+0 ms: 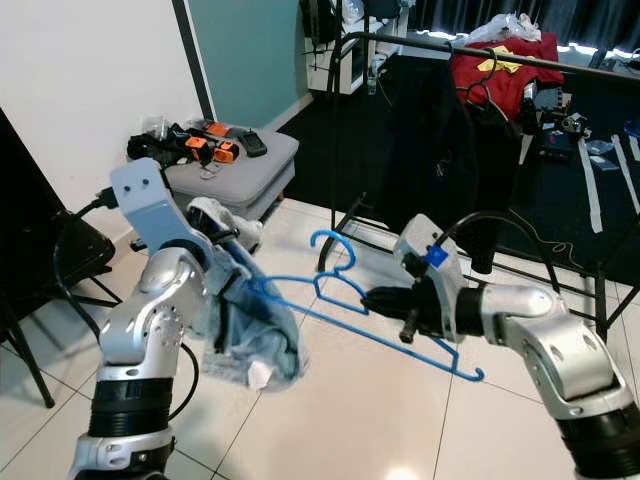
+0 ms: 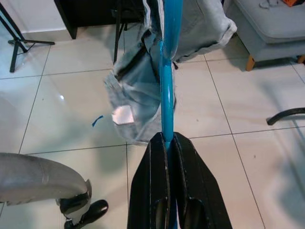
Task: Hang hanger
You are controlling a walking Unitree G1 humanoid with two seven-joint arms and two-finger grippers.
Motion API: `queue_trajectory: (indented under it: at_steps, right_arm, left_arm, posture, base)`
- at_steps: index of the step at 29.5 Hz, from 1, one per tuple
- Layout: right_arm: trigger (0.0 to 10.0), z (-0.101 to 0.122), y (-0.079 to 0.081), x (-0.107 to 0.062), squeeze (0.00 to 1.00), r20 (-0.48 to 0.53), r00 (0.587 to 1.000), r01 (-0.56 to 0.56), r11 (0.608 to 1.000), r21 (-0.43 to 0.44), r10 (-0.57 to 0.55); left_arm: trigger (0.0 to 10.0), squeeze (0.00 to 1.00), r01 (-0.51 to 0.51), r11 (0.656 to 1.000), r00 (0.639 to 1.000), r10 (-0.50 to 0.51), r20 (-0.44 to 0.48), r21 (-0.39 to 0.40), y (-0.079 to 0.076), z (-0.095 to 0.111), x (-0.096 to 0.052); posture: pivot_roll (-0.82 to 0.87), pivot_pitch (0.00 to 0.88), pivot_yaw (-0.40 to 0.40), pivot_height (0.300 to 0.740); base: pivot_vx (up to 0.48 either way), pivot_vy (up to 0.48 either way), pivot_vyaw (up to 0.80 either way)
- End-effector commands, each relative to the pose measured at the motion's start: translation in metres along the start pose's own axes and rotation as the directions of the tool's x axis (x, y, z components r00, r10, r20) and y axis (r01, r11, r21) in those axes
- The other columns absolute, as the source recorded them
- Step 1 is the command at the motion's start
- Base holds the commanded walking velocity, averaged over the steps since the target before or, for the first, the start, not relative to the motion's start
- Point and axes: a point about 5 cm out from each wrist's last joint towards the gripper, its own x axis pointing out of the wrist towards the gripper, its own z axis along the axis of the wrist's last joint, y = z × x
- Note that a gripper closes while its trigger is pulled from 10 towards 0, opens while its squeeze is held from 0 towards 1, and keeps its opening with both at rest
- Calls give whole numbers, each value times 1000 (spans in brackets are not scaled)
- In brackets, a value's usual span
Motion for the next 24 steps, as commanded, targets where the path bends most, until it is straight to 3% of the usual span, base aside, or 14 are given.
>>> queue_trajectory:
  at_steps: [1,9,13,21,24]
  right_arm:
    - [10000,1,-4,-3,0,7,1000,23,1000,-14,-23]
    - [10000,12,-7,2,0,81,995,56,998,-7,-56]
    - [10000,21,-2,5,0,153,988,20,1000,5,-21]
    - [10000,24,-1,5,0,174,985,14,1000,3,-14]
    - [10000,26,-6,9,0,186,980,64,998,15,-65]
  left_arm:
    - [10000,0,-2,1000,1000,2,20,7,0,2,0]
    - [10000,0,-2,1000,1000,2,18,4,-1,1,-1]
    - [10000,0,2,1000,1000,-2,12,2,-4,0,-2]
    - [10000,0,7,1000,1000,-7,4,-1,-5,-2,-2]
    - [10000,0,16,1000,1000,-16,-2,-15,-10,-2,-3]
  posture:
    - [-79,48,44,740]
    - [-77,49,43,740]
    - [-79,52,44,740]
    - [-82,53,45,740]
    - [-83,53,46,740]
  base:
    - [0,0,0]
    - [0,0,0]
    - [0,0,0]
    - [0,0,0]
    - [0,0,0]
